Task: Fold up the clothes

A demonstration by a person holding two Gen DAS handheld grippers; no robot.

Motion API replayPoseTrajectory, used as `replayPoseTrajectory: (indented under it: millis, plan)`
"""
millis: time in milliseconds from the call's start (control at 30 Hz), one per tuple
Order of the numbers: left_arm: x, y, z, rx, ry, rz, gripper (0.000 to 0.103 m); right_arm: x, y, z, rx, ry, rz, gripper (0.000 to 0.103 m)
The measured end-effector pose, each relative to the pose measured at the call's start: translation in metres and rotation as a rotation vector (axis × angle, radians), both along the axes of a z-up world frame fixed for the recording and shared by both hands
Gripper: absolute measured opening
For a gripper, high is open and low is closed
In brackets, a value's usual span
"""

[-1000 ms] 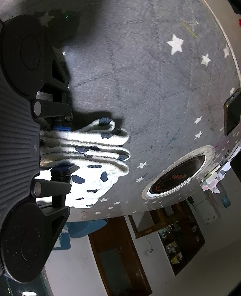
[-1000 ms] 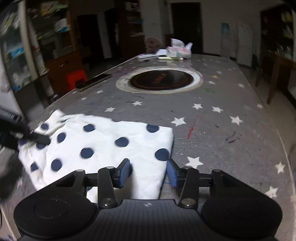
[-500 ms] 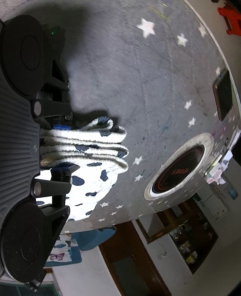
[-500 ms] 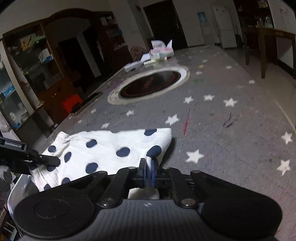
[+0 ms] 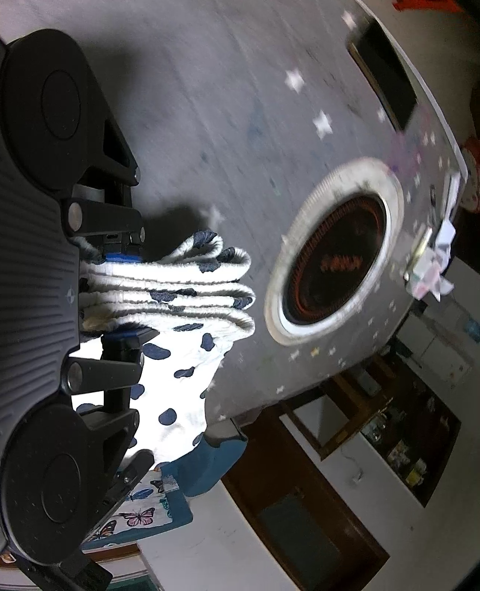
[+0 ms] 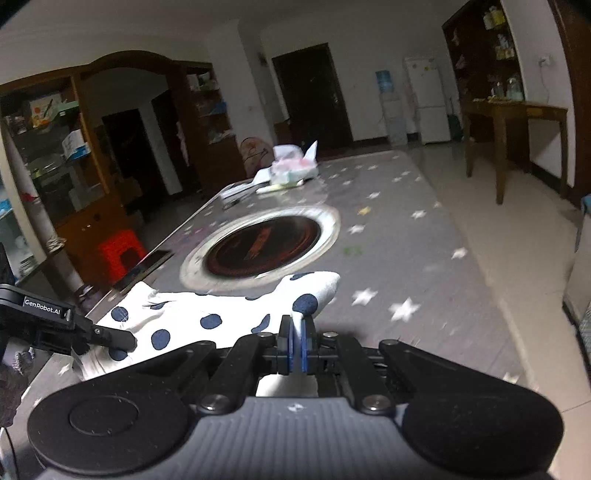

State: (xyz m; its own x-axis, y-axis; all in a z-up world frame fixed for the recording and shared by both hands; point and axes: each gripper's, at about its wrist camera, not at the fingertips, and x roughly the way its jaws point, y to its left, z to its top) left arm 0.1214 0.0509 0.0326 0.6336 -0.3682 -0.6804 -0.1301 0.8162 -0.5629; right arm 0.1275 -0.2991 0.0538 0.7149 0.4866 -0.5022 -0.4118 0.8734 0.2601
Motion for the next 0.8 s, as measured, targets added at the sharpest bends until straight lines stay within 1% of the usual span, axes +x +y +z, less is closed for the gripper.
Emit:
replayPoseTrajectory:
  millis: [200,367,533,800]
  plan:
    - [0.044,-0.021,0.005,0.022,-0.019,-0.021,0.034,0.036,-0.011,0.007,-0.028,-0.018,-0.044,0.003]
    - [0.070,-0.033,-0.001,0.042,-0.007,-0.022,0.034,0.059,-0.016,0.002,-0.049,-0.015,-0.070,0.003]
    - [0.082,-0.042,-0.010,0.066,0.013,-0.030,0.034,0.073,-0.019,-0.011,-0.061,0.007,-0.078,0.003]
    - [0.086,-0.050,-0.021,0.094,0.040,-0.039,0.034,0.086,-0.025,-0.028,-0.079,0.037,-0.093,0.003]
